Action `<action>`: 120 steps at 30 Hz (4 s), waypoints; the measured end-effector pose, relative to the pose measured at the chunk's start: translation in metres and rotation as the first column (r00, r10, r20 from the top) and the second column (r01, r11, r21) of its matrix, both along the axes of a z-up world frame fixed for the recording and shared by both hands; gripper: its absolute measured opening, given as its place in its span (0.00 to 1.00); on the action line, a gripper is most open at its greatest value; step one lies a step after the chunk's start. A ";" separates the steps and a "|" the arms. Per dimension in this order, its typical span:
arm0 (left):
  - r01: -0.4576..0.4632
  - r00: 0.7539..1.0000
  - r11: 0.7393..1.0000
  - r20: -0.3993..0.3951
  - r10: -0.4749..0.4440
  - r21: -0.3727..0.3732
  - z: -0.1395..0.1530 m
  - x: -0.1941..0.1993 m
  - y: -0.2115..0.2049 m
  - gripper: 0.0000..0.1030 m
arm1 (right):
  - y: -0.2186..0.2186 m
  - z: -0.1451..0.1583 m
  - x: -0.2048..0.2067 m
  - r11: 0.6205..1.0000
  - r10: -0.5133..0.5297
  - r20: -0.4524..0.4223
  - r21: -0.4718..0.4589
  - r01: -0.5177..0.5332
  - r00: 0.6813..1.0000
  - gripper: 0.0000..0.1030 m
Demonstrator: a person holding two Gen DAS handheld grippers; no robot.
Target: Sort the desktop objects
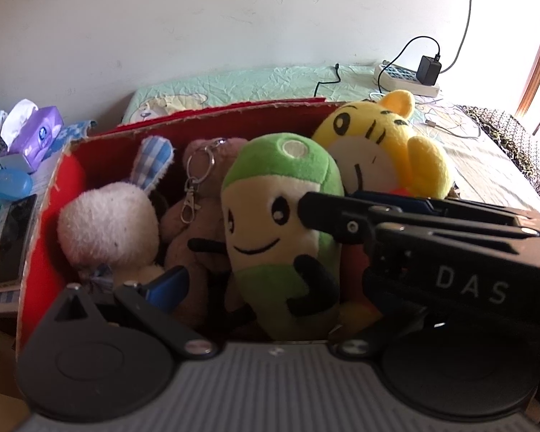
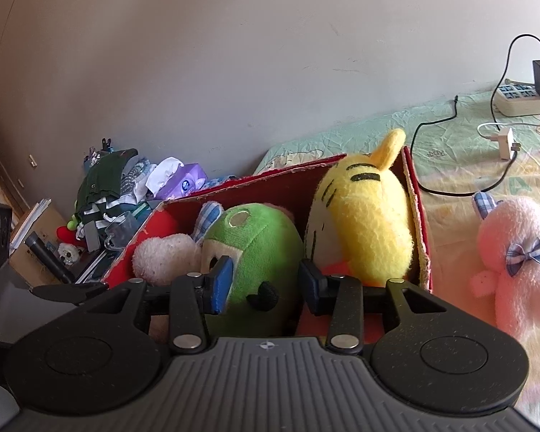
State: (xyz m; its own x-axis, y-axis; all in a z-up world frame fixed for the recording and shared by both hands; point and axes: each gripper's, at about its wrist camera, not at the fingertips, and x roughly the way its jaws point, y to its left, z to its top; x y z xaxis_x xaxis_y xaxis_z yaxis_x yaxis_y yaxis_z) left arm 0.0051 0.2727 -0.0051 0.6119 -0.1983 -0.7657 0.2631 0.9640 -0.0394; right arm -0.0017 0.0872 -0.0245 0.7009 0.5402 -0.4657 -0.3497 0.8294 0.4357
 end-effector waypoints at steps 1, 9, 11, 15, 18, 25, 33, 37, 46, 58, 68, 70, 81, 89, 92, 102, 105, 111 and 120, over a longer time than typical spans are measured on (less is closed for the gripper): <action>0.001 1.000 1.000 0.003 -0.001 0.000 0.001 -0.001 0.000 0.99 | 0.000 0.001 -0.002 1.000 -0.008 0.003 -0.002 0.008 1.000 0.43; 0.004 1.000 1.000 0.021 -0.004 0.017 0.003 -0.005 -0.004 0.99 | -0.001 0.005 -0.016 0.998 -0.069 0.017 0.001 0.069 0.998 0.43; 0.006 1.000 1.000 0.018 -0.007 0.013 0.004 -0.005 -0.005 0.99 | -0.004 0.006 -0.018 0.997 -0.079 0.021 0.012 0.079 0.997 0.42; 0.005 1.000 1.000 0.029 -0.005 0.014 0.008 -0.008 -0.003 0.99 | -0.008 0.007 -0.021 0.995 -0.096 0.021 0.035 0.095 0.995 0.42; 0.003 0.999 1.000 0.032 -0.004 0.013 0.010 -0.009 -0.002 0.99 | -0.008 0.009 -0.023 0.994 -0.105 0.022 0.031 0.105 0.994 0.42; -0.002 1.000 1.000 0.014 0.002 0.017 0.009 -0.006 0.002 0.99 | -0.011 0.007 -0.026 0.990 -0.139 0.021 0.041 0.138 0.990 0.41; -0.007 1.000 1.000 -0.003 0.007 -0.002 0.006 -0.003 0.006 0.99 | -0.013 0.005 -0.027 0.988 -0.147 0.008 0.049 0.147 0.989 0.40; -0.010 1.000 1.000 -0.006 0.010 -0.013 0.005 -0.004 0.005 0.99 | -0.013 0.005 -0.027 0.989 -0.144 0.019 0.043 0.143 0.989 0.40; -0.010 1.000 1.000 0.003 0.010 -0.014 0.003 -0.004 0.004 0.99 | -0.011 0.003 -0.029 0.990 -0.143 0.040 0.021 0.142 0.989 0.40; -0.037 0.999 0.999 0.002 0.037 -0.019 0.002 -0.006 0.005 0.99 | -0.013 0.004 -0.030 0.990 -0.140 0.040 0.023 0.139 0.989 0.40; -0.053 0.999 0.998 0.007 0.054 -0.037 0.001 -0.007 0.007 0.99 | -0.014 0.004 -0.033 0.990 -0.141 0.045 0.035 0.140 0.989 0.40; -0.058 0.998 0.998 0.009 0.058 -0.040 0.001 -0.008 0.006 0.99 | -0.014 0.004 -0.033 0.989 -0.142 0.048 0.037 0.140 0.989 0.40; -0.080 0.996 0.996 0.028 0.081 -0.034 0.002 -0.012 0.005 0.99 | -0.016 0.003 -0.034 0.991 -0.131 0.062 0.048 0.128 0.989 0.40; -0.109 0.993 0.994 0.044 0.110 -0.016 0.003 -0.015 0.002 0.99 | -0.020 0.006 -0.032 0.996 -0.080 0.041 0.045 0.078 0.996 0.40; -0.134 0.990 0.991 0.041 0.135 -0.023 0.002 -0.015 0.001 0.99 | -0.022 0.007 -0.031 0.997 -0.061 0.030 0.046 0.059 0.998 0.40; -0.185 0.981 0.983 0.059 0.185 -0.006 0.002 -0.020 -0.003 0.99 | -0.027 0.009 -0.027 0.999 -0.006 -0.002 0.039 0.006 1.000 0.40; -0.195 0.979 0.981 0.061 0.195 -0.004 0.002 -0.021 -0.003 0.99 | -0.028 0.010 -0.025 0.999 0.005 -0.013 0.031 -0.005 1.000 0.40; -0.213 0.976 0.977 0.054 0.213 -0.004 0.003 -0.021 -0.004 0.99 | -0.031 0.012 -0.020 0.999 0.040 -0.040 0.028 -0.039 0.998 0.40; -0.234 0.969 0.972 0.081 0.234 -0.001 0.016 -0.023 0.002 0.99 | -0.035 0.023 -0.025 0.998 0.041 -0.013 0.043 -0.040 0.999 0.42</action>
